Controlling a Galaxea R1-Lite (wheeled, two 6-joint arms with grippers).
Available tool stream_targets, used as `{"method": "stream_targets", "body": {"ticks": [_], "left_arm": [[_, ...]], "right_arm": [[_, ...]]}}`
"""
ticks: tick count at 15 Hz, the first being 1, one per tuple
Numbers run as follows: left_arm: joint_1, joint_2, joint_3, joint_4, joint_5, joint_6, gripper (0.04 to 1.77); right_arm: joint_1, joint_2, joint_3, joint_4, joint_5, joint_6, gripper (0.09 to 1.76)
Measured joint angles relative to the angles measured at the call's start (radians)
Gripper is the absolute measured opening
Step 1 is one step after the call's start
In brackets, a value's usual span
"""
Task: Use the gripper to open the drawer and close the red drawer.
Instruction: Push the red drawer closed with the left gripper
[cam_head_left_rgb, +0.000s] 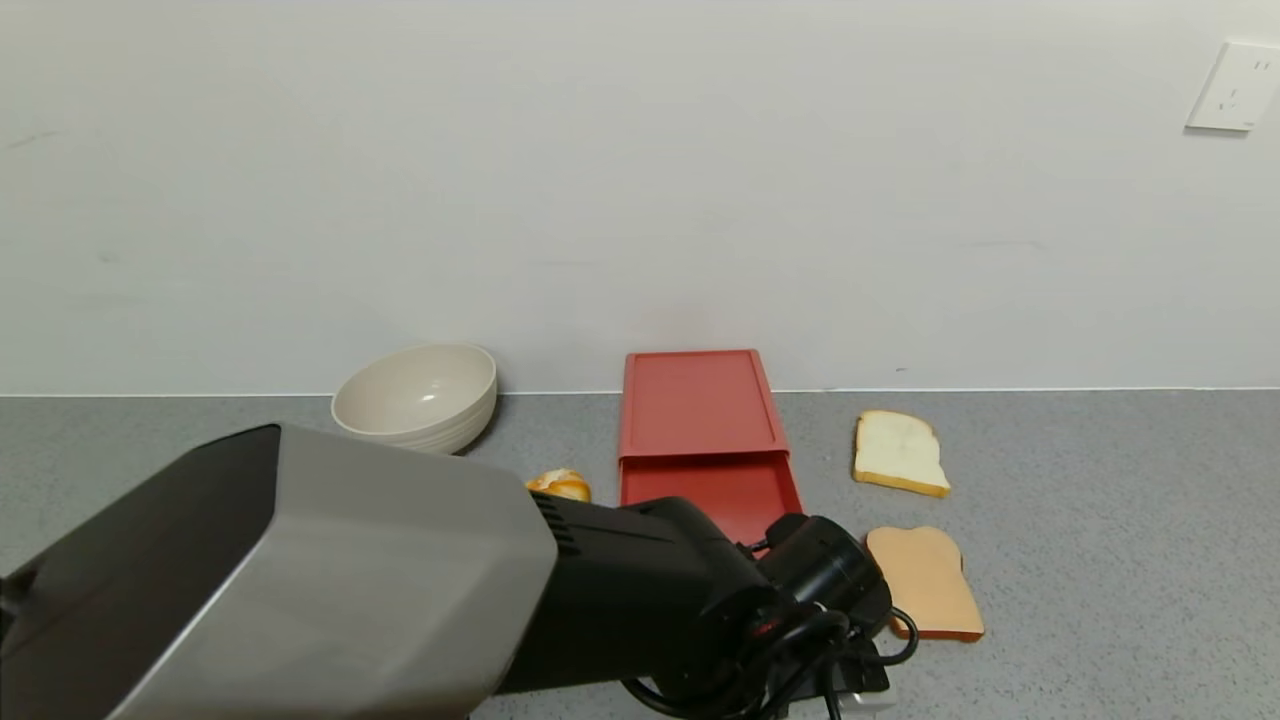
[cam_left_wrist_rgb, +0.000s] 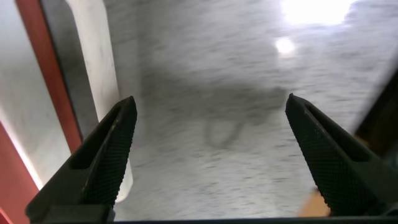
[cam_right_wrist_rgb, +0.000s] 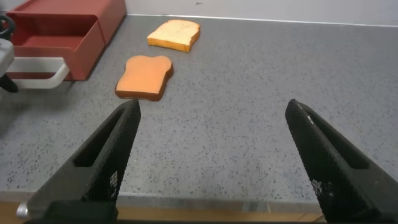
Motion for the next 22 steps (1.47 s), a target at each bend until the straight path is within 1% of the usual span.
{"method": "stream_targets", "body": {"ticks": [2,10,17,22], "left_arm": [[0.008,0.001,-0.013,0.002,0.016,0.027,1.73],[0.043,0.016,-0.066,0.025,0.014,0.075,1.73],[0.1,0.047,-0.163,0.09,0.013,0.096,1.73],[0.131,0.076,-0.213,0.095,0.014,0.107,1.73]], "right_arm": [[0.0,0.0,0.0,0.0,0.0,0.0,1.71],[0.0,0.0,0.0,0.0,0.0,0.0,1.71],[0.0,0.0,0.0,0.0,0.001,0.0,1.71],[0.0,0.0,0.0,0.0,0.001,0.0,1.71]]}}
